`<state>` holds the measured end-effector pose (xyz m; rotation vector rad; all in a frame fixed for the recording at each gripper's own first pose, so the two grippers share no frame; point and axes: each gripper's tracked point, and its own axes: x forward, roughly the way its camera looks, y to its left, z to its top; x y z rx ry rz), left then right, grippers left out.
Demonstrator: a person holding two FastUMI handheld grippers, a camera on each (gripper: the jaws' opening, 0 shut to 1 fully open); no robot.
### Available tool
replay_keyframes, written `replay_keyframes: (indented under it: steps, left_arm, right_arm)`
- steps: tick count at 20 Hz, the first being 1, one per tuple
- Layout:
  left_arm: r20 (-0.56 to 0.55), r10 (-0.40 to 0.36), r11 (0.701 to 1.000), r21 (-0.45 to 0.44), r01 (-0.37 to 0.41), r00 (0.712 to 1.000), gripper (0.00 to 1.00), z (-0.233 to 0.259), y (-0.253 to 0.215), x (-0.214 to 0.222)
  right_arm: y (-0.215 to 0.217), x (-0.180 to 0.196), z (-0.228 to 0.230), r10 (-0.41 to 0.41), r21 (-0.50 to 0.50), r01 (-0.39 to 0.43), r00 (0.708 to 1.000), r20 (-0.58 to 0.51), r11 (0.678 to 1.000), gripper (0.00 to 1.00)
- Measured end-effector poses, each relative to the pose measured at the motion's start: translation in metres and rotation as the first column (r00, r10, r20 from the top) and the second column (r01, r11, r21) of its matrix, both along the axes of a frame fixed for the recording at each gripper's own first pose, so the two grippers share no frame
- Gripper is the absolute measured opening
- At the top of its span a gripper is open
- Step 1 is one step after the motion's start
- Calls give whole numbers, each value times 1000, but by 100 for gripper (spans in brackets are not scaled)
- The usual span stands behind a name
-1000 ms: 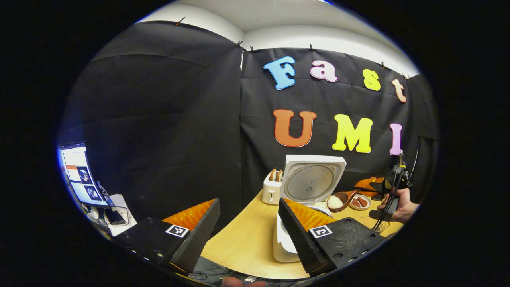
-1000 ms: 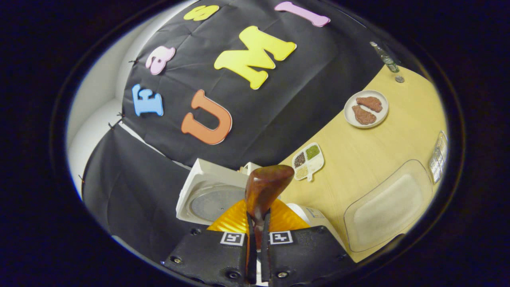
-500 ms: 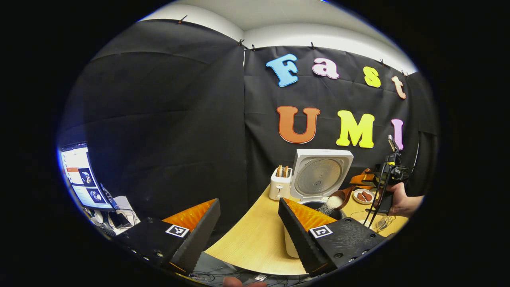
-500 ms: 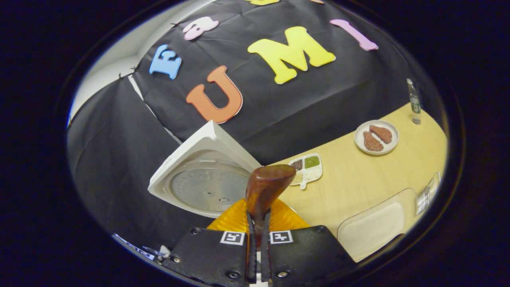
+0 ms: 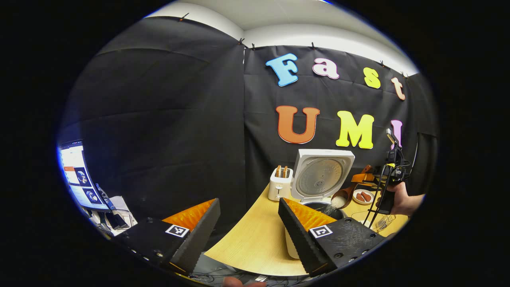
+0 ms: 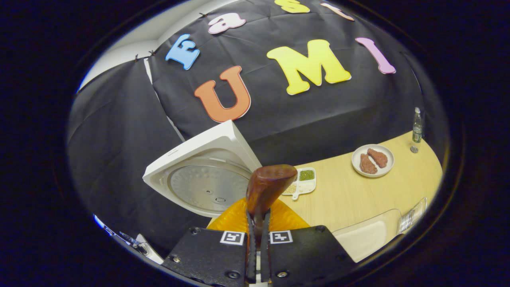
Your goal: Close the left gripper, press the button to open the rice cooker; take a wooden spoon from the chopstick holder with the right hand, scoop a spoonful of rice and pour it into the rice cooker, then put the wooden spoon back into the chopstick holder.
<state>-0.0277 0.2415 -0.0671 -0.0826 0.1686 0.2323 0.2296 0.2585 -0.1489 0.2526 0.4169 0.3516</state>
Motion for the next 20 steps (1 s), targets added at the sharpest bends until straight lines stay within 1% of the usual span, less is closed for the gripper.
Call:
replay_keyframes:
  steps: [6, 12, 15, 18, 20]
  left_arm:
    - [10, -1, 1000, 2, 1, 1000, 94, 1, 3, 1]
    - [7, 1, 1000, 17, -1, 1000, 94, -4, 5, 1]
    - [13, 4, 1000, 16, -4, 1000, 94, -5, 6, -1]
    - [14, 9, 1000, 13, -9, 1000, 94, -7, 8, -2]
    - [9, 10, 1000, 15, -10, 1000, 94, -12, 6, -4]
  right_arm:
    - [19, -6, 14, 76, -132, -65, 994, 82, 989, 10]
    - [37, -14, 28, 152, -266, -107, 976, 155, 958, 9]
    - [43, -19, 38, 196, -347, -115, 958, 209, 931, 10]
    - [53, -26, 47, 258, -433, -124, 929, 266, 893, 10]
    - [59, -33, 51, 299, -474, -136, 910, 288, 870, 10]
